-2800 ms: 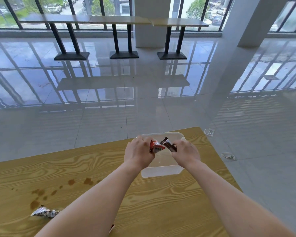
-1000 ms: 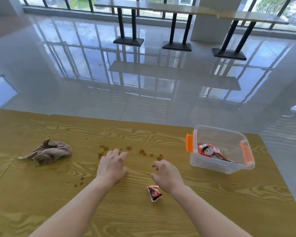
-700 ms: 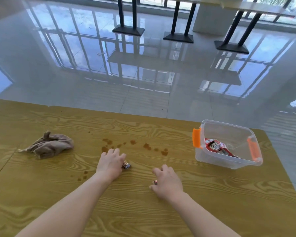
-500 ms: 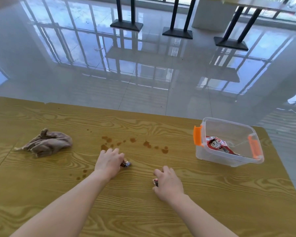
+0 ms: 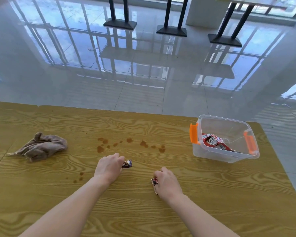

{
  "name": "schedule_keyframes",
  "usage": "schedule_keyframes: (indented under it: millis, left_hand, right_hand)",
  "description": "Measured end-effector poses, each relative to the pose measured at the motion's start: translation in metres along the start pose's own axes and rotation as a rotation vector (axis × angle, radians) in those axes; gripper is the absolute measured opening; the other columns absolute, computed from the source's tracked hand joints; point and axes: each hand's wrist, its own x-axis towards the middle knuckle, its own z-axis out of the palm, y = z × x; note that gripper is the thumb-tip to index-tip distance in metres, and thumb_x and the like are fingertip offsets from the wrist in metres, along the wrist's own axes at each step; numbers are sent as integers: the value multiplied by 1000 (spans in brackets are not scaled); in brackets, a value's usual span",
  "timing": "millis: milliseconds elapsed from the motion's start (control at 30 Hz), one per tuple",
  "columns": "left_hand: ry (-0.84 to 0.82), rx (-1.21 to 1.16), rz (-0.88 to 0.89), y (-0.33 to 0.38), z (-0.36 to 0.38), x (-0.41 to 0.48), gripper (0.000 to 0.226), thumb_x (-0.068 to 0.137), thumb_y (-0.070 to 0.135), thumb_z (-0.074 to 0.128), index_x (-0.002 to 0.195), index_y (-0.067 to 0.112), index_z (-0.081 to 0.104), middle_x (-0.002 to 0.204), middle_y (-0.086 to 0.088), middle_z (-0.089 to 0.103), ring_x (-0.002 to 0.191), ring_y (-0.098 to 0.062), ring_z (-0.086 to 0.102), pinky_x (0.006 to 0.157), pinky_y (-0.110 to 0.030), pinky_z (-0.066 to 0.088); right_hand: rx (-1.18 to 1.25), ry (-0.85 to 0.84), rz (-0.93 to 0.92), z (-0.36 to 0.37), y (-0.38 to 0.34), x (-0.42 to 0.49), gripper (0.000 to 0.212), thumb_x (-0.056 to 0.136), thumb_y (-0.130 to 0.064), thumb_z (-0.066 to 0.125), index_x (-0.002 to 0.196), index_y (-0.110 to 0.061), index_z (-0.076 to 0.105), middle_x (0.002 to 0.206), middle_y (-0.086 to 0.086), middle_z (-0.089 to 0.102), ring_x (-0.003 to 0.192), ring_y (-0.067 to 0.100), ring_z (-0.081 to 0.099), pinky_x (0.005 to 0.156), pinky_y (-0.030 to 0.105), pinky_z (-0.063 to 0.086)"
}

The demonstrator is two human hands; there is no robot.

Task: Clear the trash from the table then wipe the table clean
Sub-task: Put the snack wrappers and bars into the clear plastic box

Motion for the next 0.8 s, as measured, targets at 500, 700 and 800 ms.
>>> schedule_keyframes:
  millis: [500,700,800]
  left_hand:
    - [188,-142,67,53,-69,20,6,90,21,52,88,17,56,85,2,54,71,-24,54,55,-33,35]
    - [296,-238,131,93,-115,38,14,90,23,59,101,17,64,91,1,60,78,-24,60,63,-36,49]
    - [338,-270,179,119,-132,48,15,89,21,60,103,18,66,91,2,62,78,-23,59,63,-35,48]
  right_hand:
    - [56,214,-37,-77,14,2,13,91,-19,60,101,-14,66,99,2,52,93,19,51,79,29,46]
    - [58,363,-63,-130,32,1,15,89,-15,66,103,-12,69,100,3,57,90,17,52,80,27,48]
    - [47,419,-50,-156,46,0,18,87,-14,69,104,-10,69,102,6,59,92,21,55,81,28,48]
